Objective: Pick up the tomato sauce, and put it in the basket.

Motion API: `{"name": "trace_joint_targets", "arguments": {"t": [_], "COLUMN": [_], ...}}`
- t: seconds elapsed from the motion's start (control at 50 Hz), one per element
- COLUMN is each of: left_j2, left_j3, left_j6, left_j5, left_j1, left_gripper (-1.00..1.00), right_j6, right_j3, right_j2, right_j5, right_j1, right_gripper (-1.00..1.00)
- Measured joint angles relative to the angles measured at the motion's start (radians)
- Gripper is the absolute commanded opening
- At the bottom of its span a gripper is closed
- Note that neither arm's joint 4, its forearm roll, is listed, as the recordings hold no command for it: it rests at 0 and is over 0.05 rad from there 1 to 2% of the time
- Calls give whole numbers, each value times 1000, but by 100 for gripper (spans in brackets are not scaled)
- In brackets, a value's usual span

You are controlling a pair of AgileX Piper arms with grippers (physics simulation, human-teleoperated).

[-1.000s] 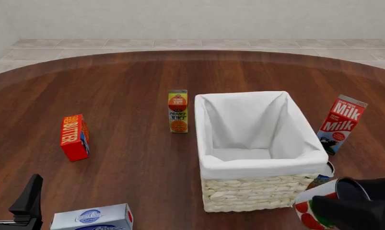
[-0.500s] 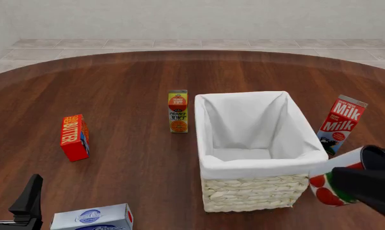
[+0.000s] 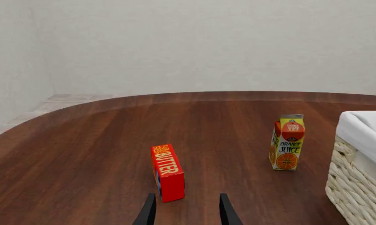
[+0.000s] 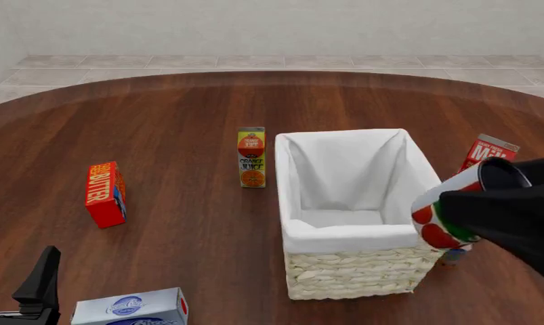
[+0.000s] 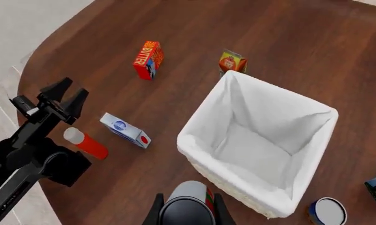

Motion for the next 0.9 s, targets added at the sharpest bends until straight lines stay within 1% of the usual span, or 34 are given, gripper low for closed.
{"name": "trace_joint_targets", "arguments": {"t": [0.2,0.62,0.9], "left_j2": [0,0,0], "left_j3": [0,0,0], "left_j6": [0,0,0], "left_j5": [0,0,0], "left_j1": [0,0,0], "left_gripper": [100,100,100], "right_j6": [-12,-27,-45], "right_j3": [-48,-105,-111], "right_j2": [71,204,258], "right_j5": [-14,-49,-74], "right_j1": [-1,-10,-35], "right_gripper": [-100,-100,-100]}}
